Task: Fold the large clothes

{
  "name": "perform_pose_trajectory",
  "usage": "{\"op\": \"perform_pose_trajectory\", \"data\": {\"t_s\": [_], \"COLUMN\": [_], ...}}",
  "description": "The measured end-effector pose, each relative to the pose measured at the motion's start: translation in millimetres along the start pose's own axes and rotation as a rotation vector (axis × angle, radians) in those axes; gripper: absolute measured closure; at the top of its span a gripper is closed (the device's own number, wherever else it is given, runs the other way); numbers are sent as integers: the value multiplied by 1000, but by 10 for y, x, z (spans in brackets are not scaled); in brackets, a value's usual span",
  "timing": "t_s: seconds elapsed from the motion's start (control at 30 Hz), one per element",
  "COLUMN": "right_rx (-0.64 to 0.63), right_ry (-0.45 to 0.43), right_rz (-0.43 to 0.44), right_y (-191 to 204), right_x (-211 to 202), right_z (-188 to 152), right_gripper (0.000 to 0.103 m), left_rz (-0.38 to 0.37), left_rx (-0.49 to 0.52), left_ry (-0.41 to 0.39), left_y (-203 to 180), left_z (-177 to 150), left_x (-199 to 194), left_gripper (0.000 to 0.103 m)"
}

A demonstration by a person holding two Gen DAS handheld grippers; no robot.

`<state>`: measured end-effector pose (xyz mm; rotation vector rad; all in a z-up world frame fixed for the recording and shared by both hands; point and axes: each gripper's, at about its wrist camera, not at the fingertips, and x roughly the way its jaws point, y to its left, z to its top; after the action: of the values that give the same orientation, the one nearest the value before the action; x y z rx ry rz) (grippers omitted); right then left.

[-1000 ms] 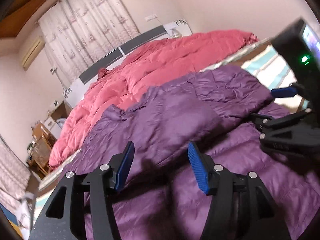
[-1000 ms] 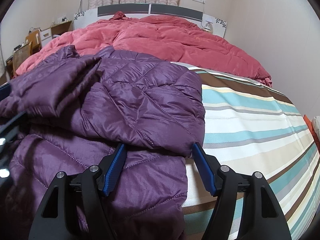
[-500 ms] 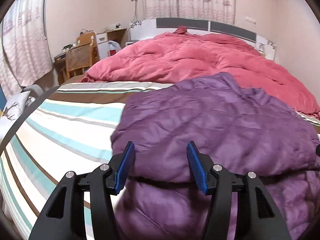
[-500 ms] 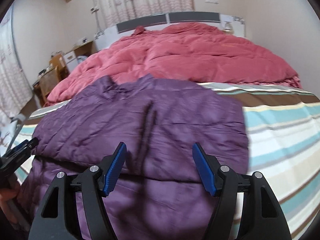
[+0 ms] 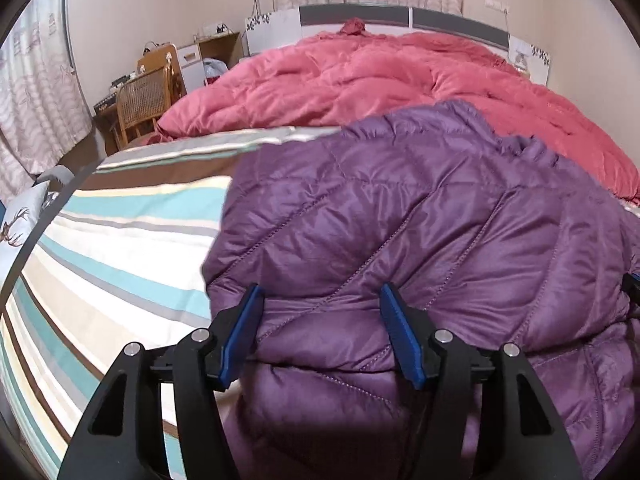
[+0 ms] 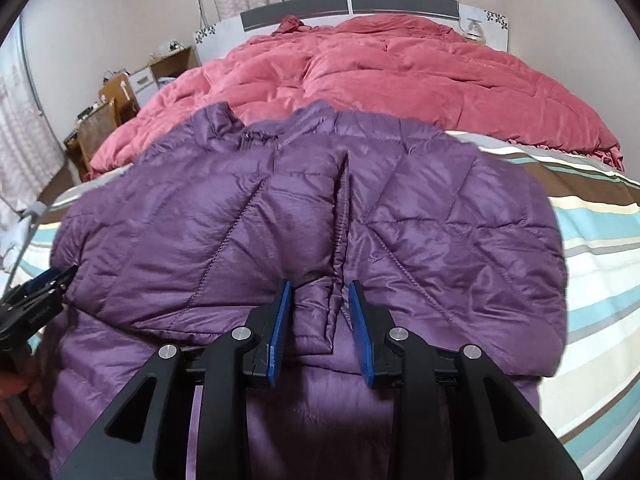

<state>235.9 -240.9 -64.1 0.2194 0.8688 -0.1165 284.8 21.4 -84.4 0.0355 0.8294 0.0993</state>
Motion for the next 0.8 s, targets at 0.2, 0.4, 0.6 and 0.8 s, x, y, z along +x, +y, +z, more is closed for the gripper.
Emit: {"op": "perform_pose_trajectory", "data": {"t_s": [0.2,0.4,0.6,0.8], "right_rx": [-36,-56,-55,-91], "right_ry": [-133,-48,-10,-26], "right_rz": [29,37,-4,-53], "right_y": [134,311,236,323], "right_x": [-319,157,525,562], "right_z": [274,485,363,320], "right_gripper": [63,63,63,63], "left_rz": [8,17,45,7], "left_rx": [21,106,119,94], "left_ry": [-117,-70,-7,32], "left_y": [-85,-370,-297,-252], "left_z": [195,480,457,430], "left_x": [-280,91,483,614], "left_gripper": [21,21,18,15]}}
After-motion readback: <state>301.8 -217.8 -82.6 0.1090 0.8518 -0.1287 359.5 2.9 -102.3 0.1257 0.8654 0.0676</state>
